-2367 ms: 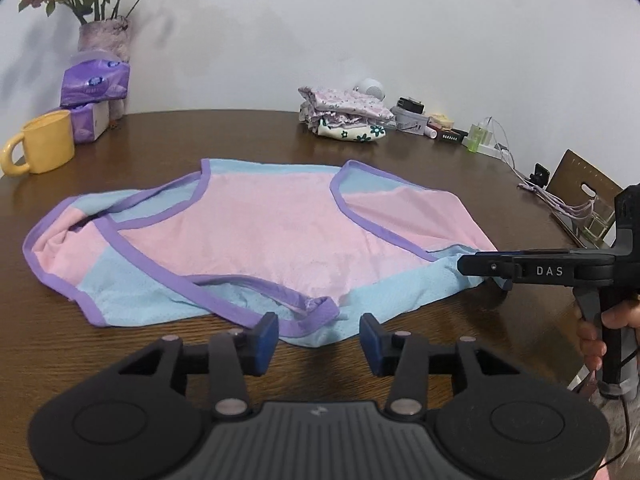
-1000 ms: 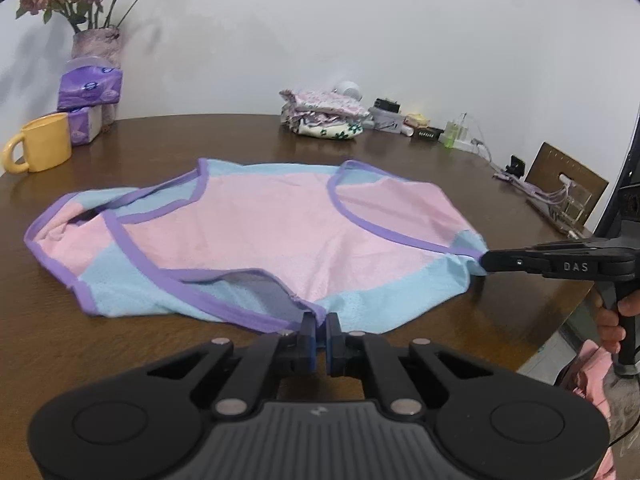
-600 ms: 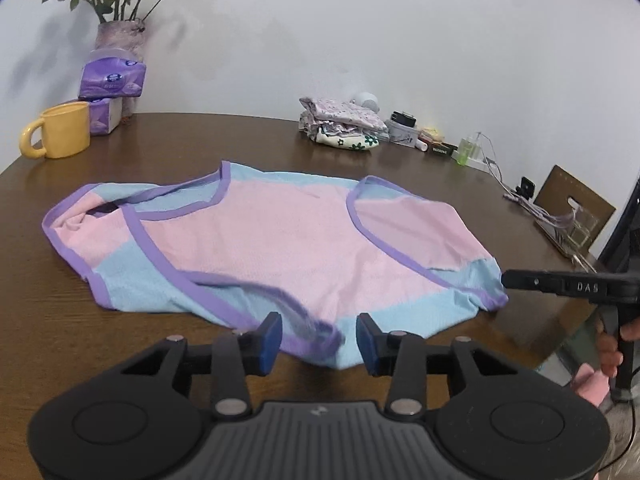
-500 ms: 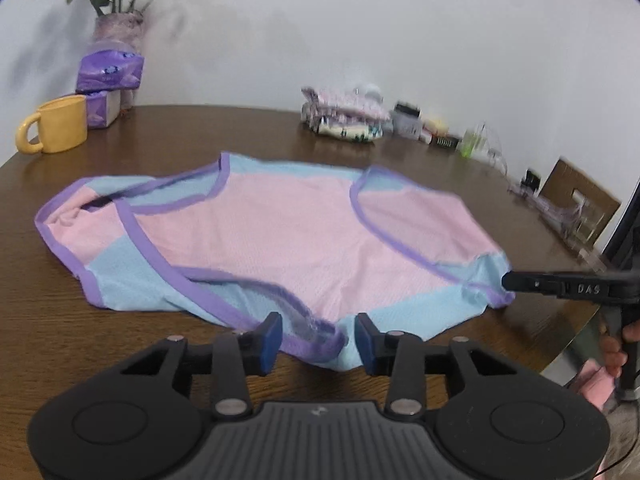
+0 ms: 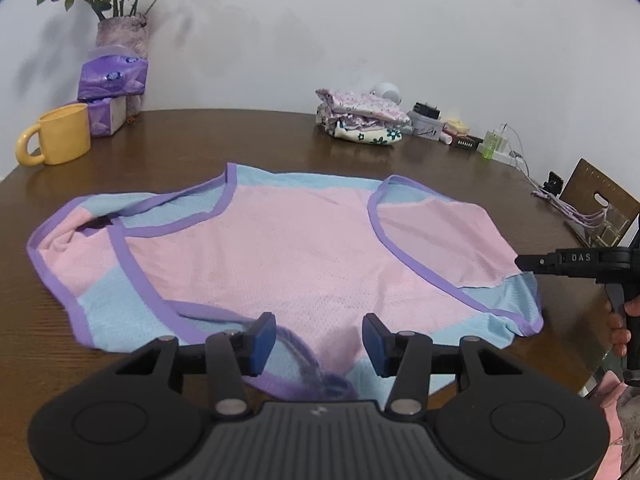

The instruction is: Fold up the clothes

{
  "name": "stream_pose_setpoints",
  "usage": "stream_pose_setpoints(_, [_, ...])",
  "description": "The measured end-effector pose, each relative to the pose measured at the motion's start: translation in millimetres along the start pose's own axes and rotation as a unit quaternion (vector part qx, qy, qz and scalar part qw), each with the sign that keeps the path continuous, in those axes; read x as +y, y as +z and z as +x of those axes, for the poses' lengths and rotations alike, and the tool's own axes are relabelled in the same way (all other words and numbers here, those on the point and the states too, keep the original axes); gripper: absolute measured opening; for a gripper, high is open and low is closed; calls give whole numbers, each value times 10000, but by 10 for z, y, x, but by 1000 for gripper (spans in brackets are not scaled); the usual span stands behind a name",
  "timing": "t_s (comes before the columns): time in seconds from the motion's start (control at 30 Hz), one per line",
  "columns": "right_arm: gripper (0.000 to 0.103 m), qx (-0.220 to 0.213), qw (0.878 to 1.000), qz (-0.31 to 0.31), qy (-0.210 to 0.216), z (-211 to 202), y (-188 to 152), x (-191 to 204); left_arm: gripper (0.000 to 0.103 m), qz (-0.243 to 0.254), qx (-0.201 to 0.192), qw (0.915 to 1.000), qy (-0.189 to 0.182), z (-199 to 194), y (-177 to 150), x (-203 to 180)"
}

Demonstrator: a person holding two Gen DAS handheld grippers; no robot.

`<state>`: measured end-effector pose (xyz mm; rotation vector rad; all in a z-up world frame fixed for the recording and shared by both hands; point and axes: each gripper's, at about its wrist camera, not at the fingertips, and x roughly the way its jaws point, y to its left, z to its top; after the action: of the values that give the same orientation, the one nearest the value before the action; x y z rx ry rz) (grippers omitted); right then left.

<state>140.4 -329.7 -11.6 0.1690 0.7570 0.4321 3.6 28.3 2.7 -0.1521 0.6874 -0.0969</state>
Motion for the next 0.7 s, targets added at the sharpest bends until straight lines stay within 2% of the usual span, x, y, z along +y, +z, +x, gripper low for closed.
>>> stream_pose_setpoints(0.07, [5,-43,10000,-37,-37,44,11,42,40,-5,92,10000,0,65,-7,-8])
stream_pose_setpoints(0.13, [2,-110,9998,-109,-83,73,26,90,28,-37,177,9998,-29,107,-27,-5])
stream_pose_setpoints(0.27, [1,-229,9992,-301,-97,60,120,226,24,-197,109,9997,26,85,-37,17])
stream_pose_setpoints(0.33, [1,-259,9988,-391,-100,37,180,287,21,-299,-52,9995,79,32,-2,5])
stream_pose_setpoints(0.43, [1,-142,9981,-589,-79,54,207,381,22,-435,-226,9988,73,-1,127,-101])
stream_pose_setpoints(0.5, [2,-5,9974,-717,-102,104,170,425,22,-559,-184,9982,-153,59,247,-244])
stream_pose_setpoints(0.57, [5,38,9983,-586,-16,126,153,390,25,-535,-60,9980,-335,165,340,-461])
stream_pose_setpoints(0.6, [6,25,9991,-408,75,114,152,334,25,-424,0,9983,-409,231,369,-624])
stream_pose_setpoints(0.7, [9,-82,9997,33,228,28,161,137,35,-65,117,9980,-610,388,371,-1086])
